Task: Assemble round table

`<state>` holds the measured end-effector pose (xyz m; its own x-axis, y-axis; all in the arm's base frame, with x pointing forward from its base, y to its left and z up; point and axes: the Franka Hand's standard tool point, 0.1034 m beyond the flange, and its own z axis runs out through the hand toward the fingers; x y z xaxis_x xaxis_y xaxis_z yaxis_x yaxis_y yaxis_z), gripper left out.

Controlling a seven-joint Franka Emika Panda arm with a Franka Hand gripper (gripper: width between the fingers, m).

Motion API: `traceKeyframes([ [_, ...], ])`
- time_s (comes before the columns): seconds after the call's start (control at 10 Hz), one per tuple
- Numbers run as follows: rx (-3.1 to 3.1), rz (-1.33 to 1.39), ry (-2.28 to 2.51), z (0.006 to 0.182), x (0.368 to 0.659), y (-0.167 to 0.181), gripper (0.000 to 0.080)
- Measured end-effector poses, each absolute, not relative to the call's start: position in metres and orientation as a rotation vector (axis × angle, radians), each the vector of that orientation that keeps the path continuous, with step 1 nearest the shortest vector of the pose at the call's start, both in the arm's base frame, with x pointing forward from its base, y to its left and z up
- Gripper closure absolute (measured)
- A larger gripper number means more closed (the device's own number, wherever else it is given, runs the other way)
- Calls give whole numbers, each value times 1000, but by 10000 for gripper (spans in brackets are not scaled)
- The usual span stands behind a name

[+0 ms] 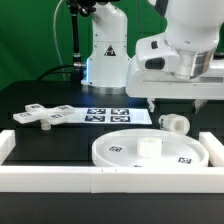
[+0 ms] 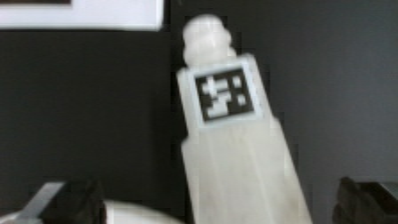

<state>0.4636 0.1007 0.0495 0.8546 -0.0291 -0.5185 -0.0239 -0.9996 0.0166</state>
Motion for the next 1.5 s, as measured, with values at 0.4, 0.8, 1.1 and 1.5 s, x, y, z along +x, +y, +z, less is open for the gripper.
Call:
traceKeyframes([
  [0.4, 2886, -1169, -28, 40, 457, 101, 150],
  [0.8, 2860, -1237, 0, 24, 460, 109, 150],
  [1.1, 2880, -1192, 10, 12, 460, 115, 150],
  [1.5, 2880, -1189, 12, 9, 458, 115, 392],
])
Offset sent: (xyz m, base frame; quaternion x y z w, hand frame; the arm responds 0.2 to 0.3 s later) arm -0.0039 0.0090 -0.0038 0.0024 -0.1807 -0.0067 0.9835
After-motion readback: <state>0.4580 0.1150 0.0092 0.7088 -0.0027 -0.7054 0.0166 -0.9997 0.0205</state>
